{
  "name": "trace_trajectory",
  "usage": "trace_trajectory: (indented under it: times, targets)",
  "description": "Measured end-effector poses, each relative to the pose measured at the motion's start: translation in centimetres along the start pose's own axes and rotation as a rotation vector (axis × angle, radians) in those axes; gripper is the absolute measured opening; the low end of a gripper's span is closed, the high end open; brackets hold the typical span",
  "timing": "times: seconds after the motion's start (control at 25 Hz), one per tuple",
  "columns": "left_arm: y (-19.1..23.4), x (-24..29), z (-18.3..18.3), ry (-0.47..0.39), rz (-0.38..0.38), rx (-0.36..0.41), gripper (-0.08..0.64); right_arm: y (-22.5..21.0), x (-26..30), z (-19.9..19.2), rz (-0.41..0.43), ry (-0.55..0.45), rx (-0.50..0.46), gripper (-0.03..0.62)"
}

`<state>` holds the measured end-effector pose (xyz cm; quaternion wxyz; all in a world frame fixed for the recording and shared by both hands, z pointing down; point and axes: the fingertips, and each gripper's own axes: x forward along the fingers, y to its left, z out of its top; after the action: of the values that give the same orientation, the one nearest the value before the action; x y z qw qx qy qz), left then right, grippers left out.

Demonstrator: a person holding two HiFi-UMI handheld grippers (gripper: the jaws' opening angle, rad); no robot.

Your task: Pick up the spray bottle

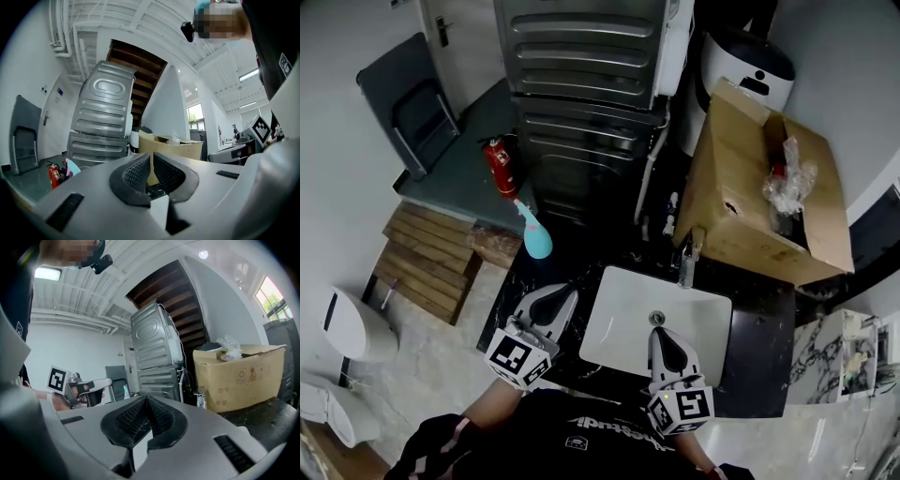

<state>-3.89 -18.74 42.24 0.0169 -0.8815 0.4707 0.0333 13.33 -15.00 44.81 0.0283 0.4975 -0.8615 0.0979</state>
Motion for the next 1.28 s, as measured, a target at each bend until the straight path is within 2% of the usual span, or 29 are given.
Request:
trace_trajectory:
  times: [0.2,0.44,0.68,0.88,1.28]
  targets:
    - [4.6,-0.9,-1.0,0.006,0.015,-0.008,0.027,2.3,1.5,0.0,-0.022,0.006,-0.02,0.037]
    - [9.4,-1.0,-2.6,0.034,0.005,0.014,0.138,4.3,2.6,-0.5,-0.061,0.018,-0.017,0.037]
    - [14.6,0.1,-4.8,0.055,0.043,0.048,0.244,5.3,3.1,-1.0,-0.102,0.025,-0.02,0.037]
    - [18.0,1.7,-7.7,0.095,0.071,0.091,0.27,5.2,3.2,-1.2,-0.141,0.022,-0.011,0.037]
    - [22.0,5.0,-12.1,0.157,0.103,0.084,0.29,4.6,3.2,-1.8,-0.2,0.055,-0.001,0.037]
